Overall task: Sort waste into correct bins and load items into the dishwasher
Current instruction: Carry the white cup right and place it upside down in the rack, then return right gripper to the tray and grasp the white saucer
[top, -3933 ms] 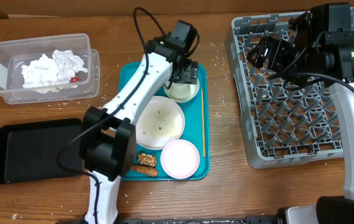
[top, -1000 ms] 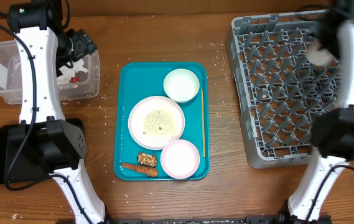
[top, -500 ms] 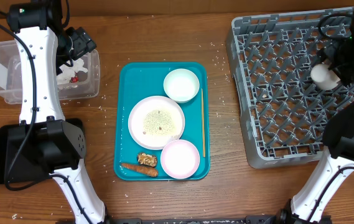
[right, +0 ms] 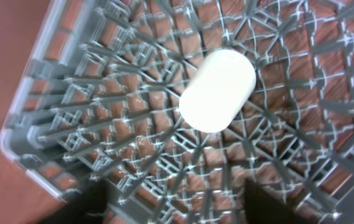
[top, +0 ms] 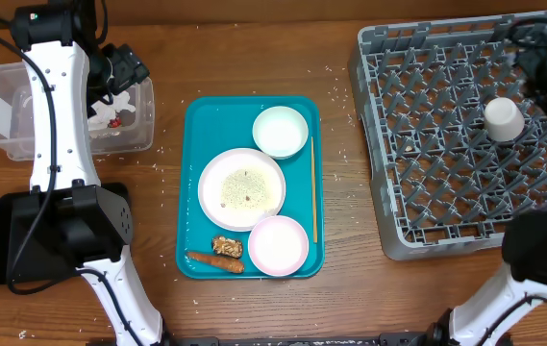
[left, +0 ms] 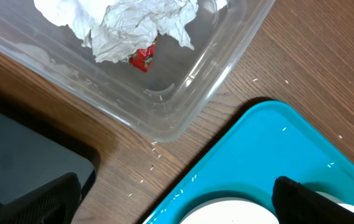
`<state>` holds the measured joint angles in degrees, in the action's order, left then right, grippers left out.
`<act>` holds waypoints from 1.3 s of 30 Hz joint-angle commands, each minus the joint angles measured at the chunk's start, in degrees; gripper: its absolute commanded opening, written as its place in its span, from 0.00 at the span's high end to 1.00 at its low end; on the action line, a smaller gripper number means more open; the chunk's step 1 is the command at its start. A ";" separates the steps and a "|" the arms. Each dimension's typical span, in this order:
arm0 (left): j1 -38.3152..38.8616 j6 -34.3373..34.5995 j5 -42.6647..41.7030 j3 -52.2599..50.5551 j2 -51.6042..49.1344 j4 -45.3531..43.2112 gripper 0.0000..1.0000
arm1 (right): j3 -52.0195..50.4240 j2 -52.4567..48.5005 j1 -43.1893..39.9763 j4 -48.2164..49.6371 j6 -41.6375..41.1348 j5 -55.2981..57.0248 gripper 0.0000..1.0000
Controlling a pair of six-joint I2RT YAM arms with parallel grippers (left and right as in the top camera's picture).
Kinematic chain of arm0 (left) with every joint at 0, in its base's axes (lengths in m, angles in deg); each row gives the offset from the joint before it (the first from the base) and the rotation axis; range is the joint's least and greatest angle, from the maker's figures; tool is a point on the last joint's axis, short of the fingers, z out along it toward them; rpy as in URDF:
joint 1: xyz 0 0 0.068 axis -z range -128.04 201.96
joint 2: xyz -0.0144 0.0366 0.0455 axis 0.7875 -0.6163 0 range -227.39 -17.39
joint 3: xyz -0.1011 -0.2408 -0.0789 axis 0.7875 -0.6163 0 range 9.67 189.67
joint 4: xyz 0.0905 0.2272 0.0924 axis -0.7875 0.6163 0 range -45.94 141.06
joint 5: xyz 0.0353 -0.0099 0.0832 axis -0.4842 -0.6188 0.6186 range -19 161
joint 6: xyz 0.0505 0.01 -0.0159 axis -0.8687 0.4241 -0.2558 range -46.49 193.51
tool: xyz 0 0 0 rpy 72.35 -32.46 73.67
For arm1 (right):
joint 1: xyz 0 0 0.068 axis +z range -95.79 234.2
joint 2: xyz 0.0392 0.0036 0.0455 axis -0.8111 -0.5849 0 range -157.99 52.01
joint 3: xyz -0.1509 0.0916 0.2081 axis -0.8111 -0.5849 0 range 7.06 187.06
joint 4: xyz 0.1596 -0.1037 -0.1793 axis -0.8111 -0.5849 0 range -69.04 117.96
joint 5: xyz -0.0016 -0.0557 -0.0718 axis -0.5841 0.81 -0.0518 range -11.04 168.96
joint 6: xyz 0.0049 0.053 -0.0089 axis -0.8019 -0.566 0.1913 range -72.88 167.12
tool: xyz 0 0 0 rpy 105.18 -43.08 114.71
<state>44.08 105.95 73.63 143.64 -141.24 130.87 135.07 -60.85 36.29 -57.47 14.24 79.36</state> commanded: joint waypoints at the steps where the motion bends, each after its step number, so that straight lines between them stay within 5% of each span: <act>1: 0.07 -1.18 0.72 1.16 1.49 0.22 0.00 | -0.61 -0.87 -0.04 0.22 1.79 0.09 0.85; 3: 0.07 -1.18 0.72 1.14 1.49 0.35 0.00 | -1.79 -2.32 -0.04 0.24 1.79 -0.33 0.96; 24: 0.02 -1.22 0.98 1.14 1.49 1.03 0.00 | -12.61 -8.87 -1.55 8.70 5.90 6.10 0.96; 35: 0.02 -2.49 0.92 1.14 1.49 1.09 0.00 | 0.26 -6.29 -1.16 -0.28 5.33 9.81 0.96; 39: 0.09 -3.21 -0.44 1.14 1.51 1.40 0.00 | 7.17 -3.52 -0.37 -4.39 4.83 3.10 0.96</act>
<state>44.08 104.62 73.63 143.64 -141.24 131.90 136.64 -69.44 35.16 -60.31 19.73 87.54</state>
